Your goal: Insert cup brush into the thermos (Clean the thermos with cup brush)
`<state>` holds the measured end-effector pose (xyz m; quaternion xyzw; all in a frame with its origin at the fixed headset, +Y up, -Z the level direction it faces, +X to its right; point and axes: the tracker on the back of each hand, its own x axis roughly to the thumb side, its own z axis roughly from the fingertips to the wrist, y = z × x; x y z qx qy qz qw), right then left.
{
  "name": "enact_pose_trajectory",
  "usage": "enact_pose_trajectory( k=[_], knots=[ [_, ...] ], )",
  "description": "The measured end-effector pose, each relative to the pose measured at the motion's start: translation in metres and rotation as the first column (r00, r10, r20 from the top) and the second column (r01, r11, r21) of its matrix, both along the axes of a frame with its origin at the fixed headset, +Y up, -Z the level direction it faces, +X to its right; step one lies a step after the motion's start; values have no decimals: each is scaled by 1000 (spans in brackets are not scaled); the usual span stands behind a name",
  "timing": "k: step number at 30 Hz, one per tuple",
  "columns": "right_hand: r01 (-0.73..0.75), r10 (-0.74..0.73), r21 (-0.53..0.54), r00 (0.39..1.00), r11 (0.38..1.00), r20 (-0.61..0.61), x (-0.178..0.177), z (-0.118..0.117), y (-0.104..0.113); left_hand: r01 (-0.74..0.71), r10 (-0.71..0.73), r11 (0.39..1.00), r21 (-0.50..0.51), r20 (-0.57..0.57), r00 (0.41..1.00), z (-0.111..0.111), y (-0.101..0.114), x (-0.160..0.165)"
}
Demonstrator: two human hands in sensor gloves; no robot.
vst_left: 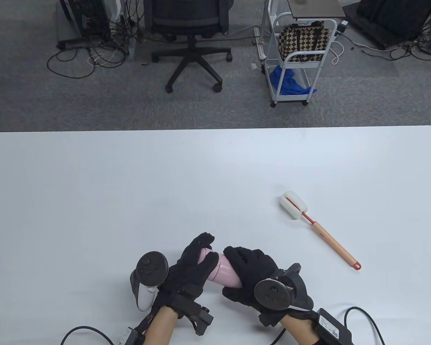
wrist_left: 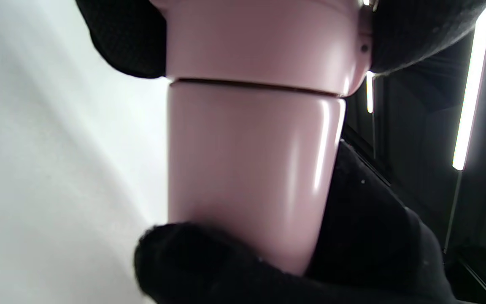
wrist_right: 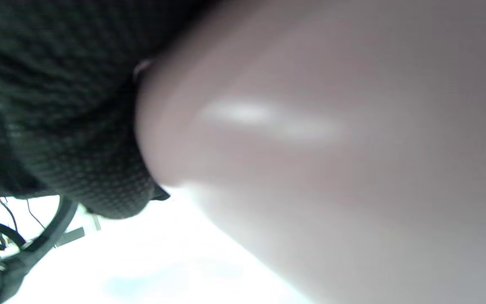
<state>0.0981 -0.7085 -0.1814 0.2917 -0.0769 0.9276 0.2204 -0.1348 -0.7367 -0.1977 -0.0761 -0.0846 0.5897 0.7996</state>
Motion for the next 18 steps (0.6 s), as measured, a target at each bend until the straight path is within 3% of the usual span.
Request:
enact_pose_trajectory(
  k=[4, 8, 14, 18],
  knots=[
    [123, -132, -182, 990, 976, -40, 7, -10, -4, -34, 34, 996, 79, 5, 999, 1, 4, 1],
    [239, -291, -369, 952, 898, -90, 19, -23, -10, -101, 78, 970, 219, 111, 991, -1, 8, 2],
    [295, -428, -534, 893, 792, -141, 23, -32, -17, -251, 207, 930, 267, 183, 961, -1, 11, 0],
    [311, -479, -565, 860, 764, -175, 22, -35, -21, -296, 236, 910, 289, 225, 945, 0, 13, -1]
  ],
)
